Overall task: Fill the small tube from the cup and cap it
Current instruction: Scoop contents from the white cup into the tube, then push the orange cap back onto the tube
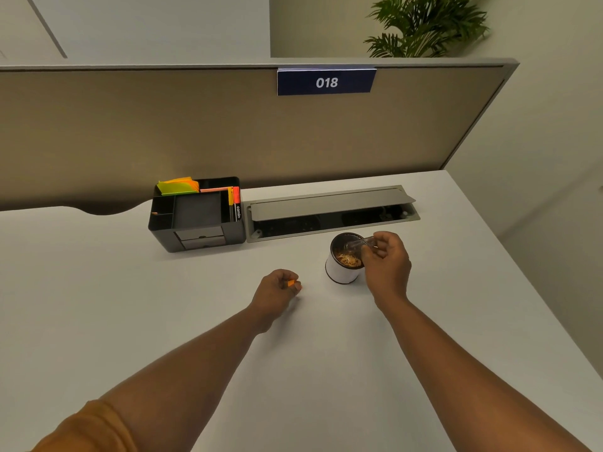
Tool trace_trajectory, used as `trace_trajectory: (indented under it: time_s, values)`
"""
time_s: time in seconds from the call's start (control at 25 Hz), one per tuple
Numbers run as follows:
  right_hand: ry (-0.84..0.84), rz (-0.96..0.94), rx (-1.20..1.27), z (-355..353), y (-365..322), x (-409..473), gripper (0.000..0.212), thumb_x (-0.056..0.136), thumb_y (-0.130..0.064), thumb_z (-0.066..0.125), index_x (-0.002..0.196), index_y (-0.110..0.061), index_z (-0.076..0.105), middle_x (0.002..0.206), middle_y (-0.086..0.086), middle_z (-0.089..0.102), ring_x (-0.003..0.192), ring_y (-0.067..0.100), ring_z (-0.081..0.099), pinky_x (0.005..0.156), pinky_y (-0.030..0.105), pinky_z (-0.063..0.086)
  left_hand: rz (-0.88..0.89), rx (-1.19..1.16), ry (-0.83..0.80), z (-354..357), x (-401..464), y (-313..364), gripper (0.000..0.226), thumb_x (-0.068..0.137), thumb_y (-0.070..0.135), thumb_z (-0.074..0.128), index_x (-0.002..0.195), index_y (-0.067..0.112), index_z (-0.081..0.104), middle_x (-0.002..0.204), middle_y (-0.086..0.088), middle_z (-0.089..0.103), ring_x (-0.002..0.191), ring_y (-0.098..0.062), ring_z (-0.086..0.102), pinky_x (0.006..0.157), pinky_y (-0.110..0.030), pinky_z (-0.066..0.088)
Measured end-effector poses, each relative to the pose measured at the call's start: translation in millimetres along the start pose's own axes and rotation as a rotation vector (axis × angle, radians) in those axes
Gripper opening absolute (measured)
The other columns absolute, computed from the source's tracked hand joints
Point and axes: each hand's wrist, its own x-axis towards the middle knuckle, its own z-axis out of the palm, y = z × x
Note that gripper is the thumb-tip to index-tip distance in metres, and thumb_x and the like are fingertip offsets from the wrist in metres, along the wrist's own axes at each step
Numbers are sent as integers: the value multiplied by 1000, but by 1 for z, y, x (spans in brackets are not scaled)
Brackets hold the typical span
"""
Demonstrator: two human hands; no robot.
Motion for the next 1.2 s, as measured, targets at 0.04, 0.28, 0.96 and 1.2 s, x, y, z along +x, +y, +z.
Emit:
trace_trajectory:
  time_s: [0.04, 0.28, 0.96, 1.2]
  values:
    - [37, 74, 76, -2, -1, 0, 30, 88, -8, 73, 112, -21, 61, 103, -4, 67, 93, 16, 67, 65, 11, 48, -16, -27, 0, 1, 0, 7, 22, 94, 16, 70, 114, 17, 63, 120, -9, 66, 111, -28, 64, 92, -37, 55]
    - [67, 397, 517, -13, -4, -10, 25, 86, -4, 74, 108, -14, 66, 107, 5, 67, 97, 24, 70, 73, 26, 59, 72, -355, -28, 12, -16, 56, 22, 89, 7, 73, 110, 11, 69, 106, -12, 75, 98, -26, 74, 82, -28, 62]
    - [-456, 481, 668, 21, -41, -93, 23, 91, -5, 69, 114, -10, 69, 109, 14, 74, 96, 29, 75, 80, 30, 62, 104, -358, -9, -55, -82, 45, 23, 92, 5, 68, 114, 5, 72, 109, -14, 76, 101, -28, 74, 85, -29, 62]
    - [-718, 439, 548, 41, -53, -115, 28, 91, 6, 65, 112, -12, 68, 108, 11, 76, 99, 30, 74, 84, 35, 61, 63, -364, 30, -103, -108, 25, 10, 94, 11, 68, 100, 13, 75, 103, -13, 77, 87, -21, 77, 70, -22, 60]
